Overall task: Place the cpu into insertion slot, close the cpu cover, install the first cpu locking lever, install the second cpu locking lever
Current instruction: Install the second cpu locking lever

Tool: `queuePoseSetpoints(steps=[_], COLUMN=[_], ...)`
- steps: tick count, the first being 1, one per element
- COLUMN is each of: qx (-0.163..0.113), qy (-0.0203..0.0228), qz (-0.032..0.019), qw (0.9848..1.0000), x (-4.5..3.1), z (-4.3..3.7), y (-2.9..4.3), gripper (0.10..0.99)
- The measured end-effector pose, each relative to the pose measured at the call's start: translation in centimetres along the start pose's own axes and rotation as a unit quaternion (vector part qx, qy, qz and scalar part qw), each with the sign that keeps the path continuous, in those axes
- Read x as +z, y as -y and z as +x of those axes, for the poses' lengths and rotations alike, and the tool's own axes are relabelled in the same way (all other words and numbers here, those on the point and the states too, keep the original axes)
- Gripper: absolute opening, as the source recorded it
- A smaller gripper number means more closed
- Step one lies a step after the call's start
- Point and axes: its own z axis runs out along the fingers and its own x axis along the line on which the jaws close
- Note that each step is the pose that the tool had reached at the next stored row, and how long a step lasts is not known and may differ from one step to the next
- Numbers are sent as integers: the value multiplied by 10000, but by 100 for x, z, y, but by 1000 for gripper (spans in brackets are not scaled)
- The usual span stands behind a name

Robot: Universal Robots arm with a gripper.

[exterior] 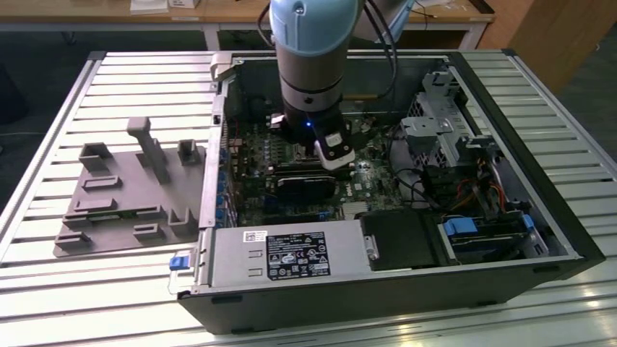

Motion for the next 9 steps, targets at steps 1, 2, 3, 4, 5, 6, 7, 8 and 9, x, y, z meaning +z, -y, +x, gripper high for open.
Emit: queuePoseSetpoints(steps=[1,2,3,4,5,6,7,8,9], qx=[-2,-4,-5,-7,-9,-11,-13,-15,-17], qy=[6,13,18,23,27,30,34,39,44], qz=[34,65,90,112,134,153,174,197,222], qw=[10000,10000,10000,9999,9999,9999,9998,9998,9997], x=[3,7,12,18,23,30,36,42,47], z=[-11,-20,-28,-35,-39,-43,-46,-53,-60], y=[-11,-23,-37,-55,-74,-94,-114,-132,-148], gripper=[102,102,102,102,102,102,102,102,102])
